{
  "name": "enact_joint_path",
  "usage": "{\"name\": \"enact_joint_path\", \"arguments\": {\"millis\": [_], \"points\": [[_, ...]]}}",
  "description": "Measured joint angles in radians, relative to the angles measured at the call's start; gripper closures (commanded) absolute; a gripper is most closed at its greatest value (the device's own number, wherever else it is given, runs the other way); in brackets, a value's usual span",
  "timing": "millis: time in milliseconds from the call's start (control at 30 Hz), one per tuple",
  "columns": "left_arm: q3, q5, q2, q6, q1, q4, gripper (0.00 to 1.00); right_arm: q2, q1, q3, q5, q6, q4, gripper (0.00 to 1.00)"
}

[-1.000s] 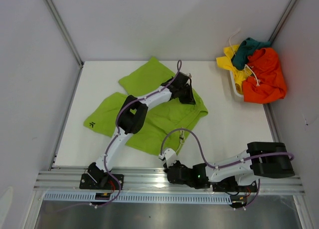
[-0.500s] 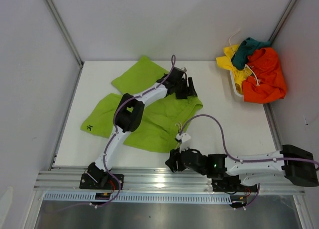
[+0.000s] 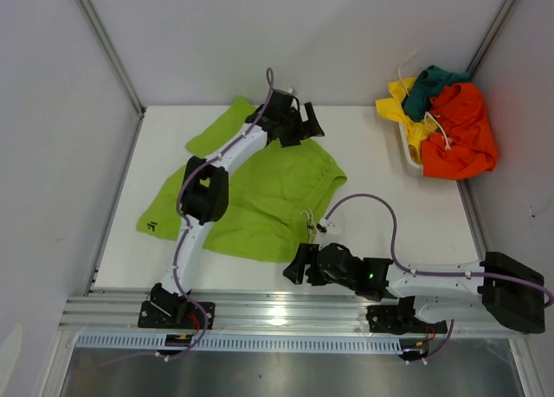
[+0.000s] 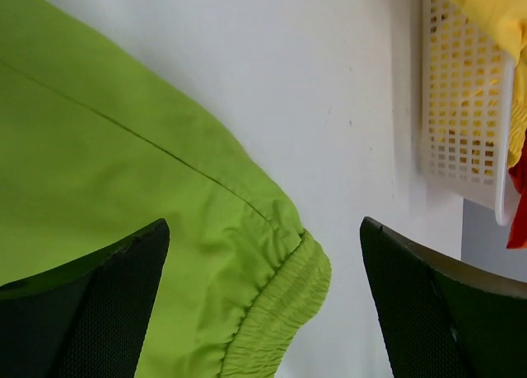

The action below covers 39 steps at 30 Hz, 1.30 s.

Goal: Fold and stack the shorts
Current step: Flatten the shorts out

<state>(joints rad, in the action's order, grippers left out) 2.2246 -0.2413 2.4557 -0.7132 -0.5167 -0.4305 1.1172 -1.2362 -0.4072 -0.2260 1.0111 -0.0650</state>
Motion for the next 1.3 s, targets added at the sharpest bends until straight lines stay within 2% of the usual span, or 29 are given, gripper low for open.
{"name": "enact_joint_path", "arguments": {"millis": [200, 267, 400, 567, 733, 933, 1100, 1300], "points": [[-0.023, 0.030, -0.108, 0.046, 0.063, -0.076, 0.01, 0.077, -0.042, 0.000, -0.067, 0.155, -0.039, 0.09], [-0.073, 0.047, -0.175, 0.064, 0.066, -0.079, 0.01, 0.110, -0.056, 0.000, -0.106, 0.220, -0.050, 0.08], [-0.231, 0.066, -0.363, 0.094, 0.064, -0.089, 0.01, 0.163, -0.064, -0.001, -0.183, 0.322, -0.086, 0.08], [-0.527, 0.120, -0.670, 0.120, 0.071, -0.054, 0.01, 0.239, -0.063, -0.048, -0.255, 0.447, -0.092, 0.13], [-0.723, 0.193, -0.945, 0.138, 0.094, -0.044, 0.01, 0.283, -0.067, -0.068, -0.315, 0.607, -0.092, 0.14], [-0.967, 0.269, -1.244, 0.140, 0.106, 0.008, 0.01, 0.285, -0.111, -0.092, -0.441, 0.852, 0.043, 0.14], [-1.191, 0.295, -1.435, 0.113, 0.107, 0.022, 0.01, 0.293, -0.101, -0.146, -0.486, 0.941, 0.207, 0.16], [-1.260, 0.306, -1.522, 0.102, 0.107, 0.008, 0.01, 0.344, -0.091, -0.216, -0.517, 0.979, 0.323, 0.20]]}}
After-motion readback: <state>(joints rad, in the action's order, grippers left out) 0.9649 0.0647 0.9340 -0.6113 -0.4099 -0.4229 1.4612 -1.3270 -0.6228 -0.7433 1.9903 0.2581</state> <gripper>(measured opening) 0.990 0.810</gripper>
